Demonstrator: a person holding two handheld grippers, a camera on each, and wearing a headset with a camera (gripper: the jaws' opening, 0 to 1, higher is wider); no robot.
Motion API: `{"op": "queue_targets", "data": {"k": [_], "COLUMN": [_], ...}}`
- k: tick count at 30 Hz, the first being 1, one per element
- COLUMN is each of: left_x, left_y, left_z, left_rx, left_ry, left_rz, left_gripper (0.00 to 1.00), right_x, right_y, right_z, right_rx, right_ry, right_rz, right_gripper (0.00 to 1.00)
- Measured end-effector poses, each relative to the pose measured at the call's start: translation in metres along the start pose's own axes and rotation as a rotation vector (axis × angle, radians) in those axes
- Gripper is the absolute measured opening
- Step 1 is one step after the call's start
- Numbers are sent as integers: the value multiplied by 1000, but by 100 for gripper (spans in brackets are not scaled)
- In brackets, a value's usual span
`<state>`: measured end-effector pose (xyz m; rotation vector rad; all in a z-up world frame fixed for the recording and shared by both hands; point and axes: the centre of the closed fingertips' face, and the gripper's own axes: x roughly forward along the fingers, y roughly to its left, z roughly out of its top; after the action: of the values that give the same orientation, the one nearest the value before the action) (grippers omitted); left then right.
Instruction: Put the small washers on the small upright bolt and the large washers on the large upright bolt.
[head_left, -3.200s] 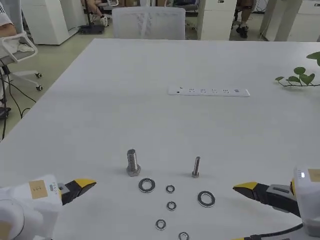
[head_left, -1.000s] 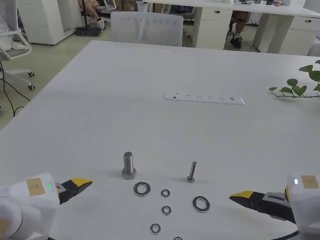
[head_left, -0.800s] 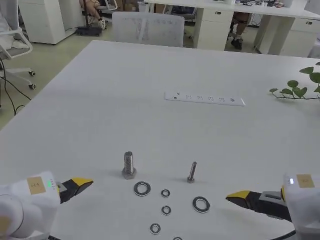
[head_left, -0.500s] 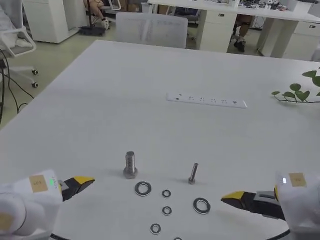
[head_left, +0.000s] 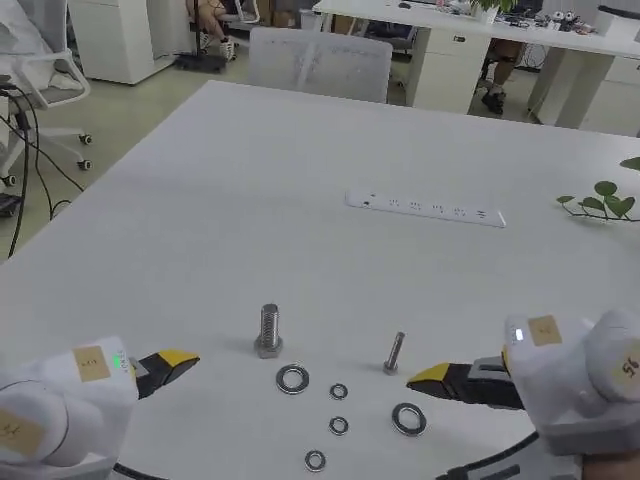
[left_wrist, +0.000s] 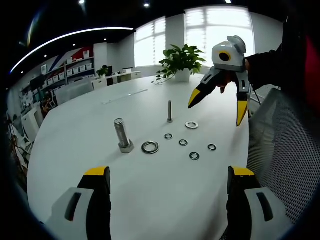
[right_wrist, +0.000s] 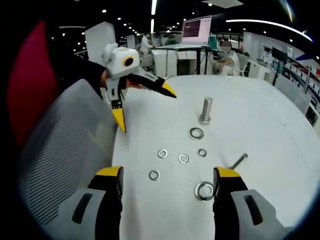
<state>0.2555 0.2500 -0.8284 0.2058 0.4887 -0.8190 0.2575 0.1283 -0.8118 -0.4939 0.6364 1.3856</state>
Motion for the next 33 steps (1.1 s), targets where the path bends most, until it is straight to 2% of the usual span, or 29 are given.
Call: {"op": "queue_targets", "data": {"k": [17,30,33], "left_x": [0,0,0], "left_y": [0,-2,-2], "left_z": [1,3,2], "left_rx": [-23,-43,-50], "left_ry": [-18,-39,-42], "left_rz": [21,34,38], "left_gripper": [97,97,97], "right_x": [19,37,42], "right_y": [-21,-36,-40], "right_z": [36,53,54], "right_rx": [-115,-179,-196], "right_ry": [59,119,151], "right_rz": [36,52,57], "right_gripper": [69,67,67]}}
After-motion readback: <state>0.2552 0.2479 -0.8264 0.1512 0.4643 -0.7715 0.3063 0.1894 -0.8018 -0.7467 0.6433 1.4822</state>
